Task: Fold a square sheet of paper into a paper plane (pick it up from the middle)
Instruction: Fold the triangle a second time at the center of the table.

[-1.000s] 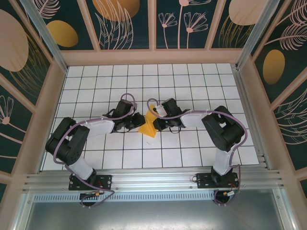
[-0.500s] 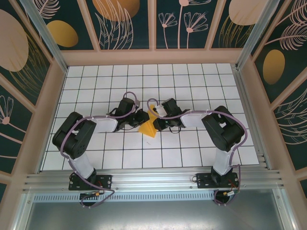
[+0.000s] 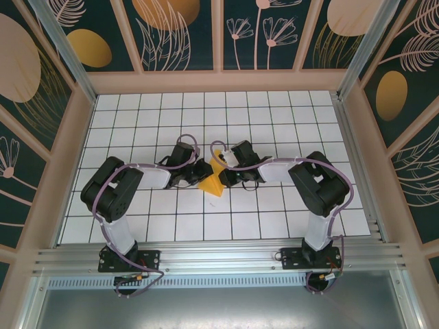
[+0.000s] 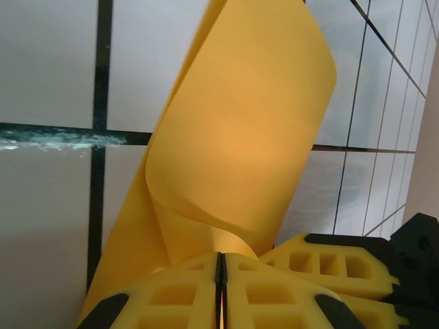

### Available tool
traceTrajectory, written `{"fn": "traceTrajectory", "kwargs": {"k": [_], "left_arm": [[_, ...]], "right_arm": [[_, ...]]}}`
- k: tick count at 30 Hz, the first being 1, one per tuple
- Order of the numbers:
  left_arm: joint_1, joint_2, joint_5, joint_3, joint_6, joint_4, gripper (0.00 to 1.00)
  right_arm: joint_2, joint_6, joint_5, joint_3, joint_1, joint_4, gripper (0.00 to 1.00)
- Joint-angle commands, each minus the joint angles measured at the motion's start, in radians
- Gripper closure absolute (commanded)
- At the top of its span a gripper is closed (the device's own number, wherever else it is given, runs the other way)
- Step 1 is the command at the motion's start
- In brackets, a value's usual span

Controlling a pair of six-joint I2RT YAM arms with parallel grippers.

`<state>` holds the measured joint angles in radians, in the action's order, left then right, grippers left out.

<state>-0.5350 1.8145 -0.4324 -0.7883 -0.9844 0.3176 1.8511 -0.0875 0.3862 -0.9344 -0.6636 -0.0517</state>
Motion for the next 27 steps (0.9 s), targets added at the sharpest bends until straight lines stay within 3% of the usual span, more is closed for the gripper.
{"fn": "traceTrajectory", "kwargs": {"k": [1, 16, 27], "left_arm": [[0.002, 0.025, 0.045, 0.019, 0.036, -0.047, 0.89], [0.001, 0.029, 0.092, 0.044, 0.075, -0.085, 0.89], [0.001, -0.027, 0.025, 0.006, 0.065, -0.049, 0.83]], "right_arm": [[0.031, -0.014, -0.019, -0.012, -0.004, 0.009, 0.88], [-0.022, -0.102, 0.058, 0.008, 0.015, -0.051, 0.79], [0.033, -0.095, 0.008, -0.001, 0.013, -0.017, 0.92]]}}
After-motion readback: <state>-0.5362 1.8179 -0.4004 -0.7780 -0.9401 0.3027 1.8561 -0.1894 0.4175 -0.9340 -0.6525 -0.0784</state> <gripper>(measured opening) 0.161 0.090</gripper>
